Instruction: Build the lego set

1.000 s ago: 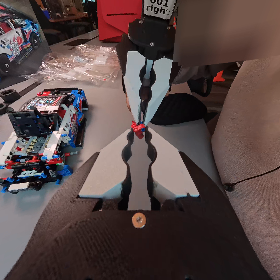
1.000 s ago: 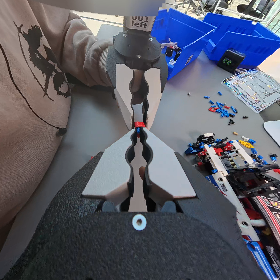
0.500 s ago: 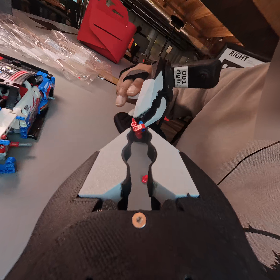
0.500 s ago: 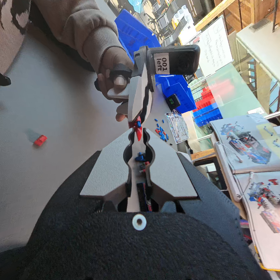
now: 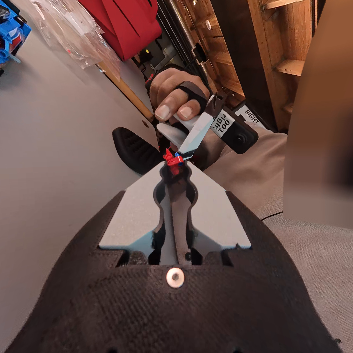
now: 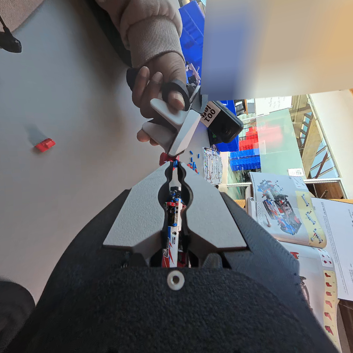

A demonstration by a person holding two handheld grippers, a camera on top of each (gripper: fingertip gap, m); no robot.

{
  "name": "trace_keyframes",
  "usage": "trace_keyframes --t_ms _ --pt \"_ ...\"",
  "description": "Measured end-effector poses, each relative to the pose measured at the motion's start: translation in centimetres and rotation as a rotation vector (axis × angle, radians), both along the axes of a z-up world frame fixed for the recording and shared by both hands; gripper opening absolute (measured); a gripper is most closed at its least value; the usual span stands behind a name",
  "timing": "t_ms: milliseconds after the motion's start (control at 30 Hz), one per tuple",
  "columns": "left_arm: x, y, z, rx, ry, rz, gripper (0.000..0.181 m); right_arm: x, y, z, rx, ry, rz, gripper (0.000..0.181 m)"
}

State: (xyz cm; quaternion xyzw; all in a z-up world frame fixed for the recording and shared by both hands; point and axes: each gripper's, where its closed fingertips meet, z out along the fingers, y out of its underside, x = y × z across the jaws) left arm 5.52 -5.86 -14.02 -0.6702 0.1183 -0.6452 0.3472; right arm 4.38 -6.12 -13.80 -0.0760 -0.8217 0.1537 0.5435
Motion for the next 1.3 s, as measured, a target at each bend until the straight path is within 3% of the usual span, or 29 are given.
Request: trace_keyframes --t_ms 167,300,633,900,1200,1300 --pt "0.3 -0.3 -0.5 -0.059 -0.002 -0.026 0.013 0.0 -0.1 -0.5 0.052 -0.017 -0.008 0.001" --pt "0.4 -0.1 -1.0 -0.012 0.080 0.006 0.013 -0.1 0.2 -0.9 -0.034 -0.086 -0.033 0.000" --pt "0.4 0.3 -3.2 0.362 0.624 0.113 0.013 0.4 0.2 -2.6 -0.395 -0.350 -0.062 0.000" --pt "0.0 0.7 -3.9 0.580 0.881 0.169 0.014 0.4 0.2 -3.0 -0.715 -0.516 -0.140 0.000" --pt "-0.5 1.3 -2.7 0.622 0.873 0.246 0.014 0.8 1.2 -0.6 -0.899 -0.312 -0.179 0.007" --pt "-0.9 1.7 -2.2 0.695 0.926 0.308 0.014 1.0 1.4 -0.6 -1.122 -0.277 -0.236 0.008"
